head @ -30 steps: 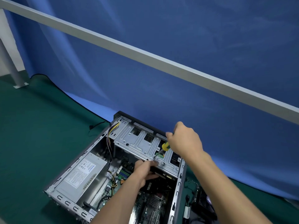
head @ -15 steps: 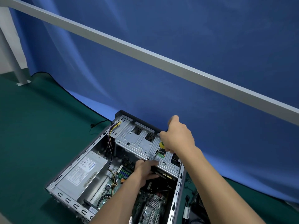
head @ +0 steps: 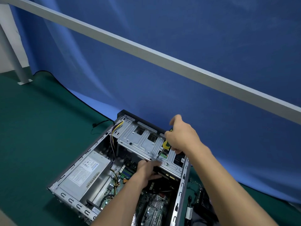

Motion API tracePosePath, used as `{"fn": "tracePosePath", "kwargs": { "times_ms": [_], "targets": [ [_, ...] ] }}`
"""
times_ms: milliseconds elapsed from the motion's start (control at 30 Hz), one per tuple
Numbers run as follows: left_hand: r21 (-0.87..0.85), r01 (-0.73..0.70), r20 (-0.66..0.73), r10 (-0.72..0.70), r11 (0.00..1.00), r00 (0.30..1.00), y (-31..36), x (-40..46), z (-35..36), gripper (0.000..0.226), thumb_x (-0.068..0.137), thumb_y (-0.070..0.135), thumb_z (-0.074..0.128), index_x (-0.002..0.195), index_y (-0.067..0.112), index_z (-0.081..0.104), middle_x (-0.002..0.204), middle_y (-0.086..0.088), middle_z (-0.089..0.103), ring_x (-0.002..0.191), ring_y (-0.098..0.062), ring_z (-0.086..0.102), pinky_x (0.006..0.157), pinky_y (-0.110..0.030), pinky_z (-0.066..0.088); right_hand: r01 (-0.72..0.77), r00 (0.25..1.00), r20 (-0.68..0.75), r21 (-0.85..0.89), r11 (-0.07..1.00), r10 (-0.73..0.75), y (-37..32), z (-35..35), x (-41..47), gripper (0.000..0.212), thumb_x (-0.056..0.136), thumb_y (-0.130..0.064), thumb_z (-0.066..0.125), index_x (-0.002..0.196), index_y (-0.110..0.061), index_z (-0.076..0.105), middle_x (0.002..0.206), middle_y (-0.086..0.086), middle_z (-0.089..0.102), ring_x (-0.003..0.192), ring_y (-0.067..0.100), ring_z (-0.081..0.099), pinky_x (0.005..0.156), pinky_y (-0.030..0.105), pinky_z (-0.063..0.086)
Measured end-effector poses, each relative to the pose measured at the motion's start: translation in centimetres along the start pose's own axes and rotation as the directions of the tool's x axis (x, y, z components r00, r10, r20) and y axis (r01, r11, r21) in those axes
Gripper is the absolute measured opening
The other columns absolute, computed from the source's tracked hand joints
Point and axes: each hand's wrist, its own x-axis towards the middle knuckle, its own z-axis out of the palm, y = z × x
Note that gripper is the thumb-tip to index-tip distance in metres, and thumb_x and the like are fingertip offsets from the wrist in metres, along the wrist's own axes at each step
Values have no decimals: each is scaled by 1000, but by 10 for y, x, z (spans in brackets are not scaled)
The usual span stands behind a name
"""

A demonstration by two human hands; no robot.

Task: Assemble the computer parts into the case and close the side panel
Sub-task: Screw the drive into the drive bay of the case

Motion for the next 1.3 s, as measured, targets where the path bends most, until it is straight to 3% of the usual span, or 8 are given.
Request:
{"fn": "tracePosePath", "kwargs": {
  "times_ms": [300,433,567,700,833,967,1100,1300],
  "targets": [
    [-12,7,8,-7,1000,1000,0,0,-1,56,71,9,81,115,-10,52,114,-18,50,96,-31,52,59,-34,58,-45,997,-64,-80,996,40,1,0,4,27,98,-31,42,112,-9,38,75,4,48,75,26,51,50,32,34],
    [7,2,25,-2,1000,1000,0,1,-2,61,74,13,79,121,-9,48,117,-20,51,95,-33,57,61,-35,59,-21,994,112,129,991,7,-3,0,0,25,94,-27,45,112,-18,30,101,13,56,80,31,64,70,40,52],
    [7,8,5,-8,1000,1000,0,1,-2,45,75,9,78,109,-9,56,107,-20,57,85,-31,59,57,-32,57,-4,987,-159,-104,995,-13,-3,9,-1,18,101,-27,35,97,-10,35,103,14,63,77,28,51,52,30,31],
    [25,13,36,-14,1000,999,2,-3,-3,36,77,11,76,101,-3,53,100,-16,59,79,-29,61,60,-34,59,13,999,29,79,997,-15,-7,6,-1,28,93,-22,47,116,-16,33,105,11,53,85,30,57,66,35,44],
    [36,10,11,-11,999,1000,3,-3,-2,47,76,11,77,111,-5,49,97,-12,55,82,-31,62,59,-33,59,-5,987,-162,-95,995,-11,-6,12,-4,24,98,-33,45,105,-12,36,105,12,58,76,29,48,52,31,28],
    [25,9,41,-10,1000,999,3,-3,-4,50,77,12,76,114,-9,50,106,-18,57,81,-30,60,58,-32,59,-4,996,84,171,985,-11,-4,5,-1,27,93,-28,51,113,-20,34,105,10,55,77,30,64,67,38,53],
    [26,5,14,-6,1000,1000,3,-3,-2,48,75,9,78,111,-8,52,102,-15,56,86,-30,58,62,-37,60,1,979,-202,-140,990,-29,1,10,-1,27,101,-36,37,94,-9,37,100,15,63,74,29,48,59,33,36],
    [33,-7,11,7,999,1000,2,-3,0,51,73,8,77,113,-9,51,110,-19,55,96,-32,56,61,-36,59,12,999,-35,-74,997,-15,13,-3,2,23,98,-31,43,106,-10,39,97,12,62,78,31,58,63,34,45]
  ]
}}
